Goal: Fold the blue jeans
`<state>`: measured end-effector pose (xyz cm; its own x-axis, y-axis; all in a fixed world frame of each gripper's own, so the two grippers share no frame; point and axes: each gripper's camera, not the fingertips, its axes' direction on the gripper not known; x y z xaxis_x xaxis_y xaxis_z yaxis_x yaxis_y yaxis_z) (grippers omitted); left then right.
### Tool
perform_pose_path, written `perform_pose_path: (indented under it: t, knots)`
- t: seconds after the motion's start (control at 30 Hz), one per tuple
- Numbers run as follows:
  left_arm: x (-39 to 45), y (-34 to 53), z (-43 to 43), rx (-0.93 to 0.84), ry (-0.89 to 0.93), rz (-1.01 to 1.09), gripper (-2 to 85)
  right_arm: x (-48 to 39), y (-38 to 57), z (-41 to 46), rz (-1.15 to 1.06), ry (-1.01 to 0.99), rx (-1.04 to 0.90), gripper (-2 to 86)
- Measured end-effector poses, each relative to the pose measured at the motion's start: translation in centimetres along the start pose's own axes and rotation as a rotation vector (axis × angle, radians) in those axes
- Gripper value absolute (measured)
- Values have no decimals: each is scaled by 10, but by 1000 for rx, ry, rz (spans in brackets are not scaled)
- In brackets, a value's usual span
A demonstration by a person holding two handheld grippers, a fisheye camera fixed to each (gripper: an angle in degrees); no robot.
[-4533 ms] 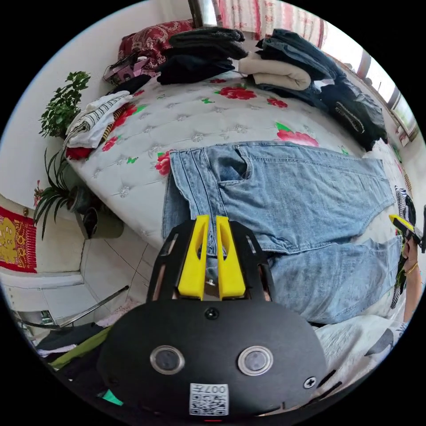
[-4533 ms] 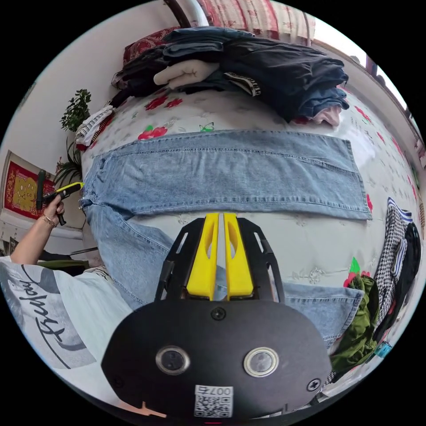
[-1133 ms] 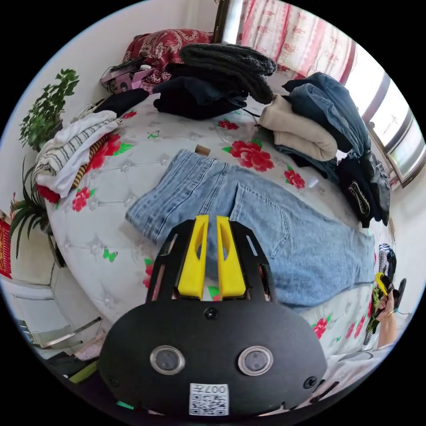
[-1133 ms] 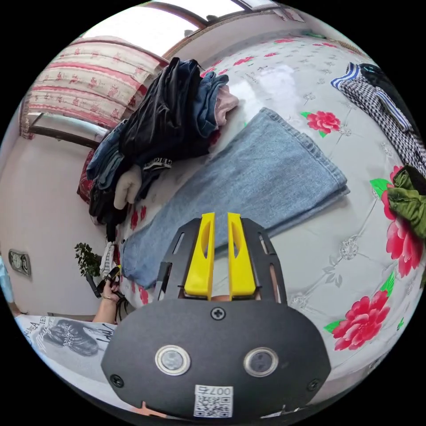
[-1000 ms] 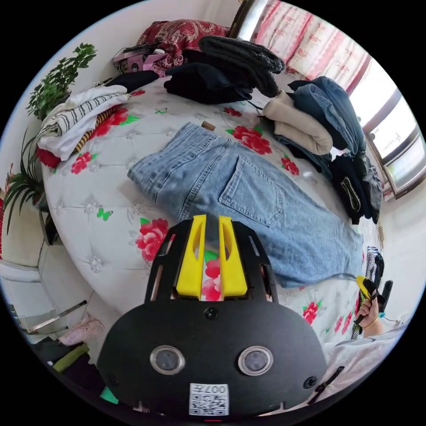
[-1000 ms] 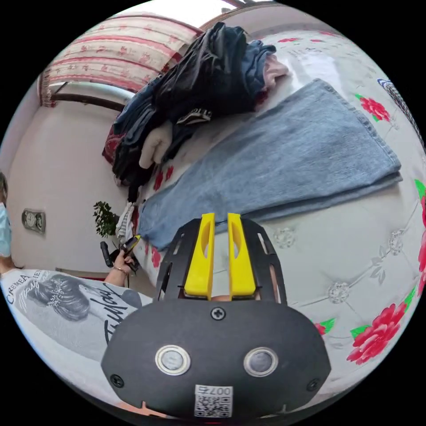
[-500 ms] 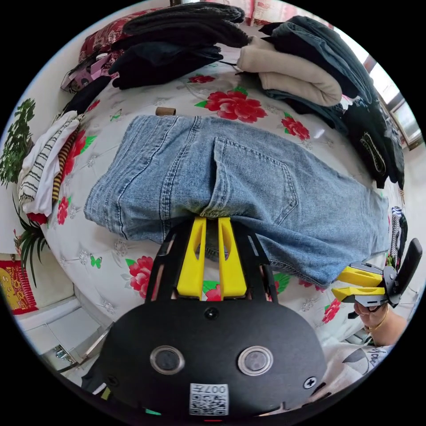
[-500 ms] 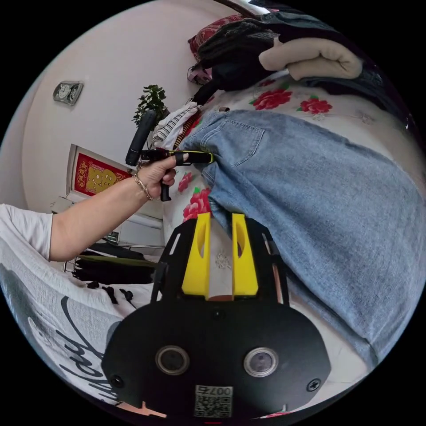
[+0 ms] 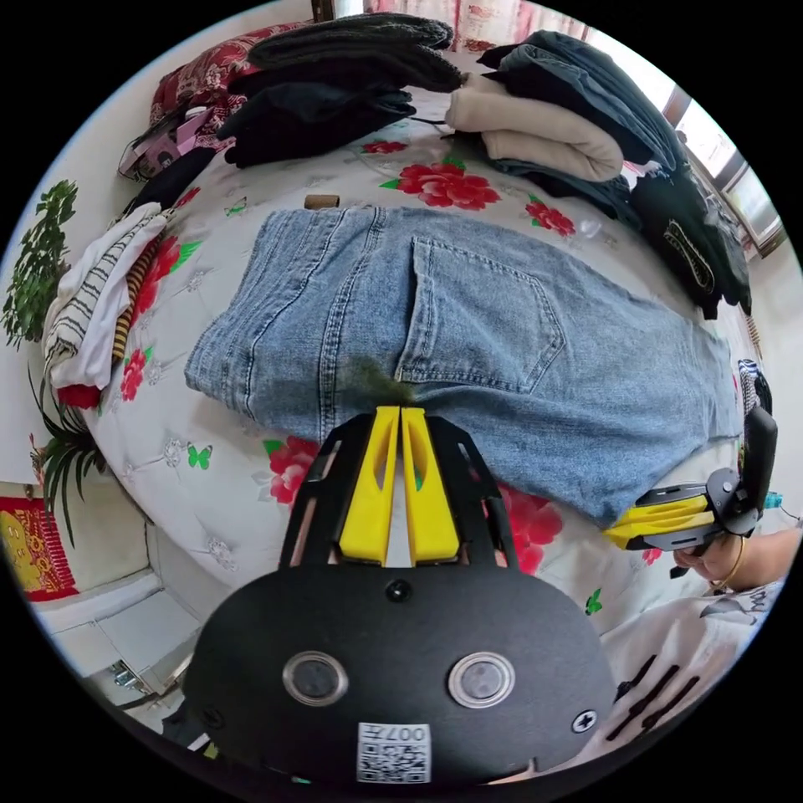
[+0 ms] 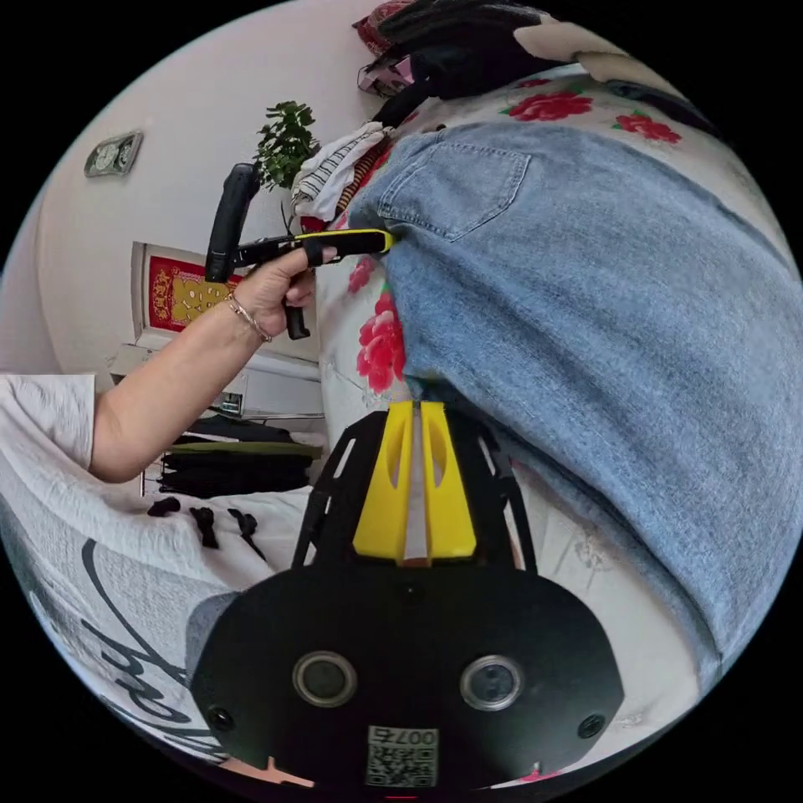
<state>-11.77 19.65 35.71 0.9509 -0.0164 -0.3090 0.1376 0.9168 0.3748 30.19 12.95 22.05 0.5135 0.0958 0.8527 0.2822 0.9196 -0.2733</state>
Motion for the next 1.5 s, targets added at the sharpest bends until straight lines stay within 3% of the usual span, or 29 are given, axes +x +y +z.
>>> perform_pose_path:
  t: [0.13,0.2,0.33,0.4,0.5,0.53,0.7,0.87,1.07,1.17,1.33,1.43,1.5]
  knots:
    - [-12,31,-16,43,-52,-148,2,-2,28,-20,-7,-10,51,21]
    - [-8,40,-31,70,-107,-137,27,3,63,-61,40,43,173,32]
    - [60,49,-65,205,14,222,65,38,140,-143,309,207,471,48]
    - [96,50,-63,204,76,367,70,64,211,-197,626,357,766,59]
    - [139,50,-33,98,32,502,23,82,293,-233,959,440,1054,74]
    - [148,53,-14,-2,16,532,3,85,306,-235,1008,445,1089,77]
    - [139,69,-9,28,-14,607,-8,110,361,-224,1169,315,1253,88]
    - [72,51,-32,16,190,296,-6,124,354,-206,1171,187,1402,58]
    - [-53,64,-42,99,265,-179,64,132,389,-200,1086,-210,1505,4]
    - [-123,77,-33,122,338,-421,149,102,412,-207,1054,-97,1517,0]
    - [-195,83,-11,223,532,-661,172,77,440,-212,1258,25,1491,-1]
    - [-214,70,12,205,577,-704,174,35,384,-256,1009,215,1433,-1]
    - [-223,65,20,196,561,-722,168,-20,293,-279,685,393,1247,-1]
